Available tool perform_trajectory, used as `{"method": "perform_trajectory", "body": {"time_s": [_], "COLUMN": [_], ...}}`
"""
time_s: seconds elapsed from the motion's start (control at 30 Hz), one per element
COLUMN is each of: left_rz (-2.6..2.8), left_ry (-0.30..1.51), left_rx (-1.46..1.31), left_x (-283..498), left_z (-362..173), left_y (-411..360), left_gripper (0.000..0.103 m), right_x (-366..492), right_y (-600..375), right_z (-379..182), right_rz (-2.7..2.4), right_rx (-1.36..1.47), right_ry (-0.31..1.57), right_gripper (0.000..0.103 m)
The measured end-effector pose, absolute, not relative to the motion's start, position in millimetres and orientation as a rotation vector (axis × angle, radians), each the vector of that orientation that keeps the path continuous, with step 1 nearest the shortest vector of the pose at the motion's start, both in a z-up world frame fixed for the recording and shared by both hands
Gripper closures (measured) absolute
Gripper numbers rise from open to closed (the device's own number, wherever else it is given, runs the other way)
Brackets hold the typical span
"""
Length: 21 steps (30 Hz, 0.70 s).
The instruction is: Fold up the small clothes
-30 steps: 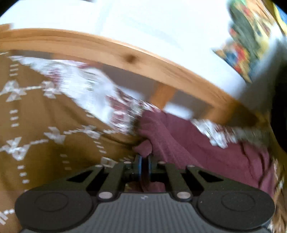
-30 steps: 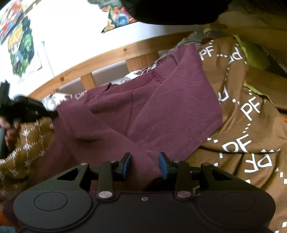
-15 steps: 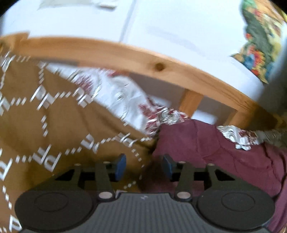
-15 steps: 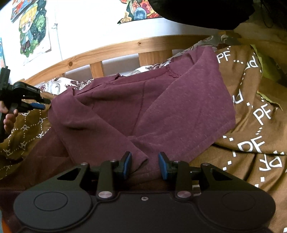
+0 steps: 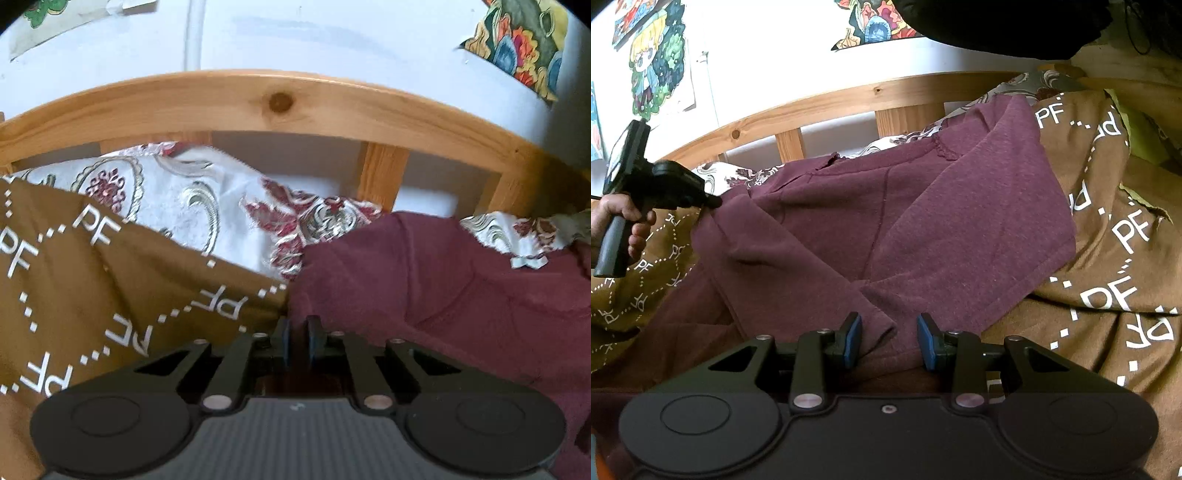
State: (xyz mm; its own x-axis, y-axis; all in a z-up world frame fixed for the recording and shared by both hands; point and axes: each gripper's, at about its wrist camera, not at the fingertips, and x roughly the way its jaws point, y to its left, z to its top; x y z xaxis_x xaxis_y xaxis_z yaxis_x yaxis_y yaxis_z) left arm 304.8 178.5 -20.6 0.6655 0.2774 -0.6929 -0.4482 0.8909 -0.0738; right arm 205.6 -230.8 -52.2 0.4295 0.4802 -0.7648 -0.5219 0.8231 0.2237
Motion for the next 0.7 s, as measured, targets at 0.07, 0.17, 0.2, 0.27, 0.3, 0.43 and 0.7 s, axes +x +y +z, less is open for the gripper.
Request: {"method": "perform_trajectory", "body": {"time_s": [0.07,0.17,0.2,0.27,0.3,0.43,0.7], "left_rz": [0.446,0.454,0.445,0.441,0.437,0.467,0.486], "left_ry": [0.723,0.681,0.675,0.679,0.687,0.754,0.712], "left_rx": [-0.289,-0.374,-0.381,-0.362,-0.345,-0.267,-0.379], "left_x": [299,283,278,270,267,265,245], "left_z": [-19,-13,-12,-12,-13,-21,-5], "left_y": [182,193,195,195,194,186,187], "left_gripper": [0.06,0.047,0.047,0.047,0.047,0.045,0.017], "right_x": [205,205,205,204,204,200,192], "right_y": [-231,-231,-230,-230,-229,-225,-217], "right_z": [-52,-52,-51,-51,-51,-50,-43], "right_rz": [0.627,0.624,0.622,0.616,0.613,0.612,0.603], "right_rx": [-0.052,-0.05,-0.049,-0.046,-0.046,-0.064,-0.149], "right_ry": [0.935,0.934,0.933,0.932,0.93,0.917,0.871], "right_gripper": [0.066,0.066,0.066,0.064,0.063,0.055,0.03]}}
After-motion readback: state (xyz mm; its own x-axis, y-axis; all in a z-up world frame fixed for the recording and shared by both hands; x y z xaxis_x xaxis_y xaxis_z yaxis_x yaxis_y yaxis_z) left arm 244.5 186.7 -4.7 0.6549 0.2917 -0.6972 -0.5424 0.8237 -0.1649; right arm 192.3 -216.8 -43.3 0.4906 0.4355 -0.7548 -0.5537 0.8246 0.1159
